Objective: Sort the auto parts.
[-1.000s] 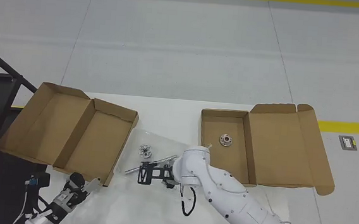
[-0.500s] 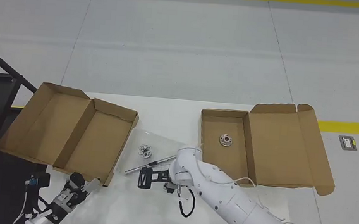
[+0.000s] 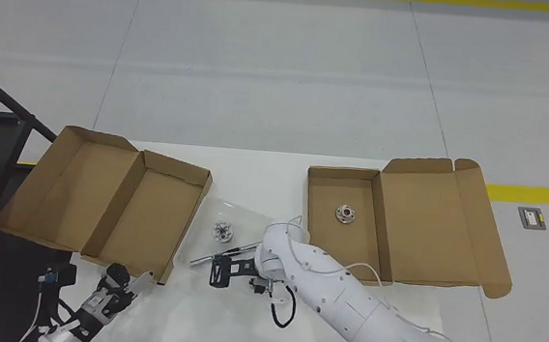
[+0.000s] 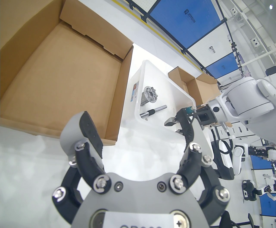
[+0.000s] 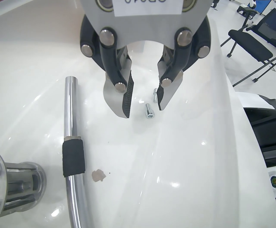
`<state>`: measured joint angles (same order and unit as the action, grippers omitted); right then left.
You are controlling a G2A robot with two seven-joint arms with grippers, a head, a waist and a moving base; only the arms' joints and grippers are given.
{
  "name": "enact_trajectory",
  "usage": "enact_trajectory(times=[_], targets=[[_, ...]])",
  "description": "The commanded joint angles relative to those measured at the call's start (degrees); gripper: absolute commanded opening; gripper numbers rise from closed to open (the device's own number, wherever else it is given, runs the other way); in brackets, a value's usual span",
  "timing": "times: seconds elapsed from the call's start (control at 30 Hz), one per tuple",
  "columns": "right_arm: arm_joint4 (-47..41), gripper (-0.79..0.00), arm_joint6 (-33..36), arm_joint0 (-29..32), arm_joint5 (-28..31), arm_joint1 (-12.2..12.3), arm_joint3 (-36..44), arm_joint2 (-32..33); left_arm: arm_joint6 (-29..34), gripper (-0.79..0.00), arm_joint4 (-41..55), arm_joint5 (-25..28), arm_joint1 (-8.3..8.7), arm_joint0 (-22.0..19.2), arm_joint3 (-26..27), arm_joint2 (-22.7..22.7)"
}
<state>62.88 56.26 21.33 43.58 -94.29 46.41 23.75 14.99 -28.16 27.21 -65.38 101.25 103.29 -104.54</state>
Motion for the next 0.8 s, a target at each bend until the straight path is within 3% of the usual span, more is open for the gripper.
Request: enact_trajectory(times=[0.0, 0.4, 0.6, 0.77], targets=[[0.3, -0.489, -0.3, -0.2, 0.5, -0.4, -0.9, -0.5, 0.0, 0.0, 0.0, 0.0, 0.0, 0.0, 0.0, 0.0], [1.1, -0.508, -1.6, -1.4, 2.0, -3.0, -5.7, -2.2, 0.0, 0.0, 0.0, 0.0, 0.0, 0.0, 0.0, 0.0], [1.5, -0.6, -2.8, -2.0, 2.4, -4.0, -7.9, -2.5, 0.0, 0.0, 0.0, 0.0, 0.0, 0.0, 0.0, 0.0], [1.9, -0.616, -4.1, -2.4, 3.0, -4.7, -9.8, -2.6, 0.0, 0.0, 0.0, 0.0, 0.0, 0.0, 0.0, 0.0]])
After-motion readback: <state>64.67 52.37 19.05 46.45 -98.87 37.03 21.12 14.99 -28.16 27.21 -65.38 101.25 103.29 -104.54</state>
